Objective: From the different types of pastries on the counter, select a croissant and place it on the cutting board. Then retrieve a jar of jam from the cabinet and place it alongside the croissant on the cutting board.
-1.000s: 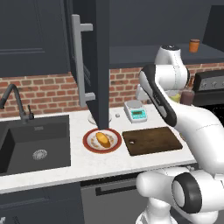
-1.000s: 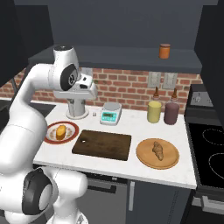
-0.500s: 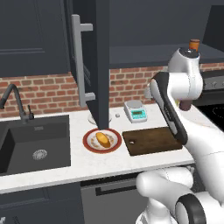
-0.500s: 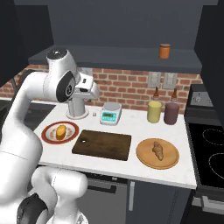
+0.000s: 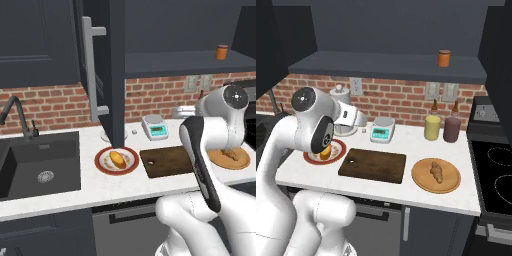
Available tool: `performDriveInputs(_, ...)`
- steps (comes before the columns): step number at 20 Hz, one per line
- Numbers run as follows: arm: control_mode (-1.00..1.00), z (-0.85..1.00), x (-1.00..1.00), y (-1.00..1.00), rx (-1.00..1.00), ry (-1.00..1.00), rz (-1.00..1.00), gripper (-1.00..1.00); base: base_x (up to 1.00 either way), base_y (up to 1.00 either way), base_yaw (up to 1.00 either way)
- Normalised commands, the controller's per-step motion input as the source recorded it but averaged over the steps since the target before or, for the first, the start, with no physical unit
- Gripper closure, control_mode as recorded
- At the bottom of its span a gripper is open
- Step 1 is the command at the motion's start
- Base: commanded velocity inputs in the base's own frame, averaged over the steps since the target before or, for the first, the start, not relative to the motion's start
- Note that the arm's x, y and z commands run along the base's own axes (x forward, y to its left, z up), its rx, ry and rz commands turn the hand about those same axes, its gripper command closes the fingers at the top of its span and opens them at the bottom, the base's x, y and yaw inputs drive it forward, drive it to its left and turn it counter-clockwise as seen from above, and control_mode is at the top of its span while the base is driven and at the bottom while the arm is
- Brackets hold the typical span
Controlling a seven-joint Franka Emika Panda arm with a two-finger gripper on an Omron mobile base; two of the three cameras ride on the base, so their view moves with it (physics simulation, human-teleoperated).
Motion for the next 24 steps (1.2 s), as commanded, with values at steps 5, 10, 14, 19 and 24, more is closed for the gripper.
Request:
performDriveInputs(5, -1.0, 0.99, 0.09, -0.27, 0.09, -0.09, -0.13, -1.0, 0.0, 0.0, 0.0)
performDriveInputs(10, -1.0, 1.0, 0.23, -0.35, 0.04, -0.13, -0.12, -1.0, 0.0, 0.0, 0.0)
performDriveInputs(14, -1.0, 0.37, 0.11, -0.05, 0.0, -0.14, -0.04, -1.0, 0.0, 0.0, 0.0)
performDriveInputs(19, -1.0, 0.12, 0.74, -0.67, 0.1, 0.06, 0.14, -1.0, 0.0, 0.0, 0.0)
performDriveInputs(24, -1.0, 0.35, 0.59, -0.79, 0.19, 0.0, 0.19, -1.0, 0.0, 0.0, 0.0)
